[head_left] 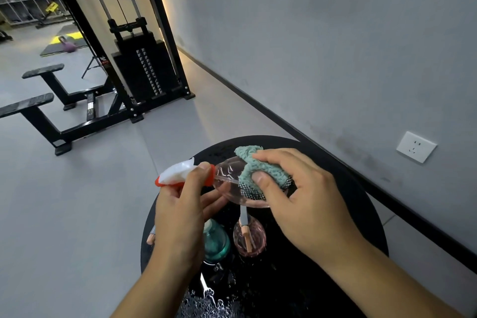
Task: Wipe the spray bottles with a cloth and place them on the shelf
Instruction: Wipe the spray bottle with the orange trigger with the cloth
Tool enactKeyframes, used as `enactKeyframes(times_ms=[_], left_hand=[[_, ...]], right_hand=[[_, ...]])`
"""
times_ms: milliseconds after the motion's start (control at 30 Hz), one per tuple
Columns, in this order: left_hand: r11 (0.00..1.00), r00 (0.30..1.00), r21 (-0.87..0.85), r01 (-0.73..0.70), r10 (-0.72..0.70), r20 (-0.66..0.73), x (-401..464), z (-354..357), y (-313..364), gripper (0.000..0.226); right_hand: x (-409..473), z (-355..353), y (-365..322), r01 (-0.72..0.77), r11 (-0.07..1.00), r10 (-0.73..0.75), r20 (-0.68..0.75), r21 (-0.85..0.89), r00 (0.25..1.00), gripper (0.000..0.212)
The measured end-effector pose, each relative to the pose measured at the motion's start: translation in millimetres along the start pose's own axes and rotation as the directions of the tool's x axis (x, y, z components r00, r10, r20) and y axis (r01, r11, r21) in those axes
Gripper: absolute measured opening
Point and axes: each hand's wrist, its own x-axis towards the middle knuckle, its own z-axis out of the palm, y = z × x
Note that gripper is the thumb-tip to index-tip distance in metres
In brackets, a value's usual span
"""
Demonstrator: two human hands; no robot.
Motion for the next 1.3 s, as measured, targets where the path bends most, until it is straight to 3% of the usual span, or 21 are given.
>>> enactKeyframes(times_ms=[167,400,633,767,900,1033,1300], left_hand=[[1.000,1.000,-0.006,-0.017,0.017,-0.005,4.4,-3.1,2.0,0.008],[0.999,0.999,-0.034,0.022,-0.021,0.032,0.3,0.3,4.1,0.005],[0.999,1.000,-0.037,0.006,-0.005,0.004,6.2,-5.7,1.9,0.007],[0.996,0.999,-0.081,0.028,-0.026,0.032,5.2,-5.0,-0.2,0.008],[0.980,0.997,-0.187,0.072,-0.068,0.028,7.1,-5.1,-0.5,0.033],[0.972,0.990,-0.193,0.136,-0.137,0.005,8.0,-3.1,-3.6,0.040],[0.955,0.966,-0.150,0.256,-0.247,0.075,7.9,-11.1,7.3,0.023]], right_hand=[[1.2,-4.0,9.0,-0.078,0.997,0.079,-0.079,0.018,0.994,0.022],[-1.3,-0.3,2.0,-0.013,0.998,0.012,0.029,0.062,1.000,0.028],[0.6,-3.4,9.6,-0.116,0.989,0.121,-0.053,0.094,0.991,0.024],[-2.7,1.2,6.0,-0.010,0.998,0.012,-0.029,0.058,1.000,0.029],[-0.8,-1.0,6.5,-0.021,0.986,0.028,-0.041,0.164,0.999,0.029],[-5.9,7.0,5.0,0.104,0.991,-0.099,-0.058,0.086,0.993,0.030],[-7.3,9.8,11.8,0.280,0.953,-0.291,-0.093,-0.116,0.952,0.029]])
